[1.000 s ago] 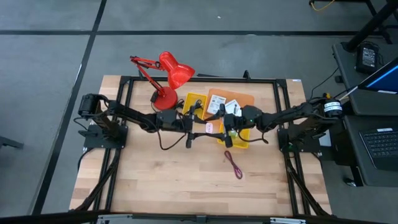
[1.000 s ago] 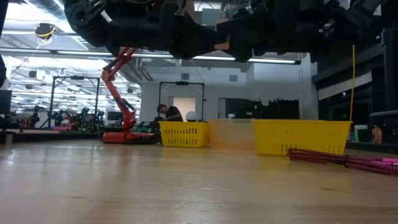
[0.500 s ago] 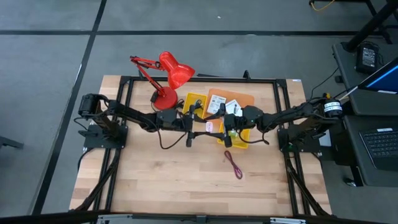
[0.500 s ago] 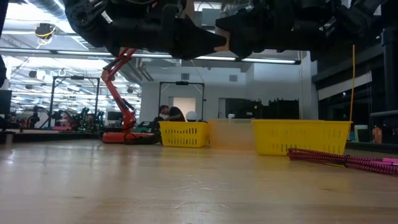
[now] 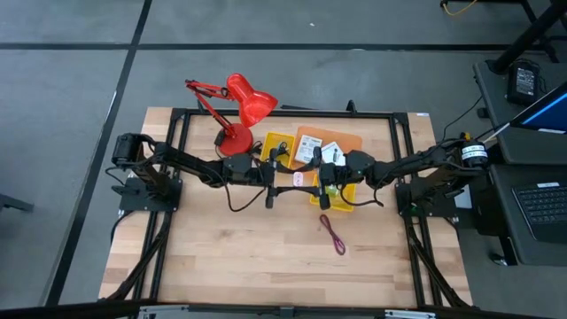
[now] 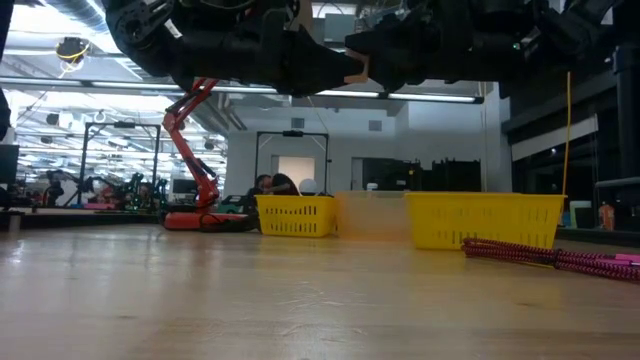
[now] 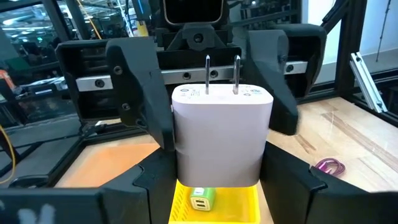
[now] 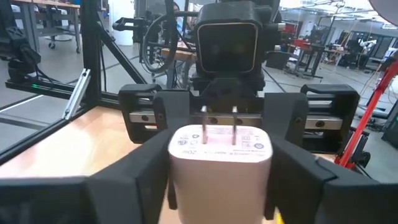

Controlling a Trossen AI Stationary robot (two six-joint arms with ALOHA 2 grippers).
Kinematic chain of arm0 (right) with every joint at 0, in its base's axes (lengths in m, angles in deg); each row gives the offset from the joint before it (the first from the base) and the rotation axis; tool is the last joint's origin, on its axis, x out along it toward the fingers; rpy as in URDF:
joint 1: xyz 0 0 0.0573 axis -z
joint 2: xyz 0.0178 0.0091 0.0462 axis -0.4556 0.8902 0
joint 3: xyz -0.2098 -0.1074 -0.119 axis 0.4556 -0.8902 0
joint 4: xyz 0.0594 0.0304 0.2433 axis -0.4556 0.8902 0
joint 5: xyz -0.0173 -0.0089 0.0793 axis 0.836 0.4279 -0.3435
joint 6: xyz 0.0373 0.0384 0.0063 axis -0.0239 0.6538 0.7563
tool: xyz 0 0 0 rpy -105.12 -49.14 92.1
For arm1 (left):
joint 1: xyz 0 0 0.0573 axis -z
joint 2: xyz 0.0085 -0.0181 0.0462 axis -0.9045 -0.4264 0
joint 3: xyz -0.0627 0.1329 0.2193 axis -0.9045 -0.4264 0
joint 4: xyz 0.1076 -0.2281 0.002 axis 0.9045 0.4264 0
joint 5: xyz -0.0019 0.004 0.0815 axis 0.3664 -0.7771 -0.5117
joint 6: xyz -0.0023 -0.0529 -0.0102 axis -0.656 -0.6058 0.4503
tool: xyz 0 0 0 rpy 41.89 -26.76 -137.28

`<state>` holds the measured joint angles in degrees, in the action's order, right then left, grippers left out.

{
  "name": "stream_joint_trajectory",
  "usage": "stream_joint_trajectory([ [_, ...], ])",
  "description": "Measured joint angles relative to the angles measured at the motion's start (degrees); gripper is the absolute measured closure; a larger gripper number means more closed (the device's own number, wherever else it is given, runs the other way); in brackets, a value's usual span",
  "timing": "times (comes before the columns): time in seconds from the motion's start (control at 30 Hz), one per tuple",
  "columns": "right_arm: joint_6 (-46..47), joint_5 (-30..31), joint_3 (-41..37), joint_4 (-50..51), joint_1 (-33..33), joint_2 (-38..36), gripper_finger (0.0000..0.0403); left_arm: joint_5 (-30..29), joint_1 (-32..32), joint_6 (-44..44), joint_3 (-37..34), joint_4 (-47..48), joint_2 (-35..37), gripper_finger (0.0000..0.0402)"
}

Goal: Pick and place items into bin
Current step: Put the pink wall charger into the right yellow basket

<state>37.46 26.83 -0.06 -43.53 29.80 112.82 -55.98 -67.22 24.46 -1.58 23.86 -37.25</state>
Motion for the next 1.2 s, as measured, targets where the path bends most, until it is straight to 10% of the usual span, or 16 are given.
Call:
stream_joint_trajectory([
  [0.17,-0.3,0.3,-0.1,0.0,0.0,-0.1,0.0230,-0.3,0.0,-0.4,0.0,0.0,0.0,0.0213],
  [0.6,0.2,0.0,0.0,0.0,0.0,-0.1,0.0231,-1.4,0.2,-1.9,0.0,0.5,0.3,0.0173],
  [1.2,1.5,-0.1,0.0,1.5,0.0,-1.6,0.0231,-5.6,3.4,-1.0,-0.9,28.3,18.3,0.0234],
])
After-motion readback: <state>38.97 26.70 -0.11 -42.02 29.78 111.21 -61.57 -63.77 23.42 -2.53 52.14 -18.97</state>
